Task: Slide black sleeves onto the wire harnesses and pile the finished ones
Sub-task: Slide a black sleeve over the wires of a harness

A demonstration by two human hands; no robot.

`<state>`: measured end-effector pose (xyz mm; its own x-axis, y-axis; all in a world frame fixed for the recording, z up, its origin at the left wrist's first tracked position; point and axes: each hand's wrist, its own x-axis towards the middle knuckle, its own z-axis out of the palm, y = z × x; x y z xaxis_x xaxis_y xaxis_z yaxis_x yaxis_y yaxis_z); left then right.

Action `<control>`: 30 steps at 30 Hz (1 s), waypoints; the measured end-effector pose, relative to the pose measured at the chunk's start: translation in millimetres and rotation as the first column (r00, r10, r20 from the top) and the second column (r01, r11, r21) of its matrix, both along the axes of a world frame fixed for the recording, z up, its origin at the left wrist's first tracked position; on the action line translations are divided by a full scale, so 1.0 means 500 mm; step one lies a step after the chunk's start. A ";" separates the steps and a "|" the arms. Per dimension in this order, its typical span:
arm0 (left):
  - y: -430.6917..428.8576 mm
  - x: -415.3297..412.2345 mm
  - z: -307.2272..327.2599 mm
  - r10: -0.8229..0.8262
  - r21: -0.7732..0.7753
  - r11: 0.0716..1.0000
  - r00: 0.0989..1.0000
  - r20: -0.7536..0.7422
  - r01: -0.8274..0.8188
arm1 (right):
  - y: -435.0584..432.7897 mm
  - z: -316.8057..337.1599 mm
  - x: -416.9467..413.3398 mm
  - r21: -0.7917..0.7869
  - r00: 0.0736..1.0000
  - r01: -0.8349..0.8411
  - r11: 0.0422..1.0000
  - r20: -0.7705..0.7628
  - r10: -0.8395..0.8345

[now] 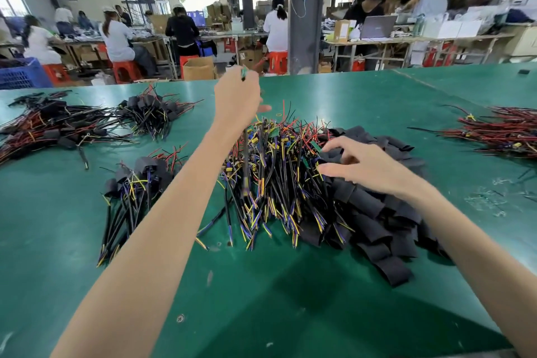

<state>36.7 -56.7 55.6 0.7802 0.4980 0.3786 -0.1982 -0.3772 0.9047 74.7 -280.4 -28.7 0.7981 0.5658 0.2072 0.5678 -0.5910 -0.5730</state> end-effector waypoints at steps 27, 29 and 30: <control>0.064 -0.143 -0.258 -0.046 0.822 0.569 0.999 -0.017 0.041 | 0.013 -0.105 0.006 -0.447 0.854 -0.029 0.894 0.454 0.255; 0.055 -0.148 -0.260 -0.083 0.777 0.628 0.996 0.014 0.042 | 0.012 -0.102 -0.001 -0.451 0.835 0.000 0.893 0.490 0.248; 0.052 -0.149 -0.260 -0.091 0.765 0.643 0.995 0.030 0.035 | 0.013 -0.102 -0.004 -0.458 0.832 0.016 0.889 0.499 0.242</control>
<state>-37.9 -30.8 -74.3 0.7605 -0.0388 0.6481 -0.2911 -0.9127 0.2869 72.9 -273.8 -79.6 0.5586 0.7764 0.2918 0.7805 -0.6111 0.1318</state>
